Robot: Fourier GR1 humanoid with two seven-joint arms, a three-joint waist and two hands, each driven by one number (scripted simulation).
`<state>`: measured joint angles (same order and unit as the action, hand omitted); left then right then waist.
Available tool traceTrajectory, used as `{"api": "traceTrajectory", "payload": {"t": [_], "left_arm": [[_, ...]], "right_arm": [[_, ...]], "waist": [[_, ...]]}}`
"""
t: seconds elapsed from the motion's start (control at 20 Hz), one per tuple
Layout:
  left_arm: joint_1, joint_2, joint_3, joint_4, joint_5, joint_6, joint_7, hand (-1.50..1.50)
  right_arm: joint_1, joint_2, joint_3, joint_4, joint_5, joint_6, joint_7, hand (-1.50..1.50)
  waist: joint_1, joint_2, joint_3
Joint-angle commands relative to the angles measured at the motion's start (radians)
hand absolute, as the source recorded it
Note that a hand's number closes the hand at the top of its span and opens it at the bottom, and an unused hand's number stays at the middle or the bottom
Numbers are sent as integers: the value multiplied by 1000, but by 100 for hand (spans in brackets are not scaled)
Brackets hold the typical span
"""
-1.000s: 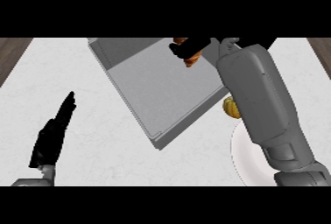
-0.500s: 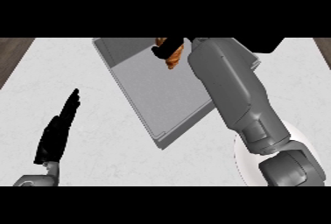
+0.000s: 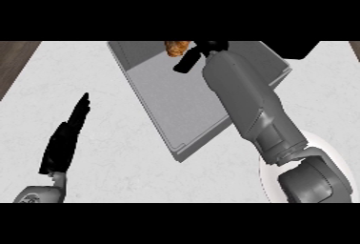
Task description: Pick the croissant from the plate and place it in the cardboard box
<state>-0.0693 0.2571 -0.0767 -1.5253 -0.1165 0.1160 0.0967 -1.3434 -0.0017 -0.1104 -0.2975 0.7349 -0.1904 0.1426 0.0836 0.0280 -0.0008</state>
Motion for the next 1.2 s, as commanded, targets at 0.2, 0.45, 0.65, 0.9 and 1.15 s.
{"api": "traceTrajectory", "payload": {"t": [0.2,0.45,0.65,0.9,1.15], "left_arm": [[6,-2,1,-1,1,-11,-2,0],[27,-17,-2,1,-6,3,-24,0],[5,-6,13,-6,-15,10,2,0],[81,7,14,-51,-3,-12,3,0],[47,-2,30,-46,-3,-3,16,0]], "right_arm": [[33,2,-131,-1,-141,-177,-151,-150],[15,-27,-259,-45,-264,-225,-212,-150],[41,-88,-365,-74,-376,-179,-304,-150],[84,-201,-426,-54,-417,-199,-338,-150],[142,-316,-482,-48,-474,-124,-402,-150]], "waist": [[0,4,1],[-12,0,2],[-28,-1,3],[-33,-10,2],[-48,-13,2]]}}
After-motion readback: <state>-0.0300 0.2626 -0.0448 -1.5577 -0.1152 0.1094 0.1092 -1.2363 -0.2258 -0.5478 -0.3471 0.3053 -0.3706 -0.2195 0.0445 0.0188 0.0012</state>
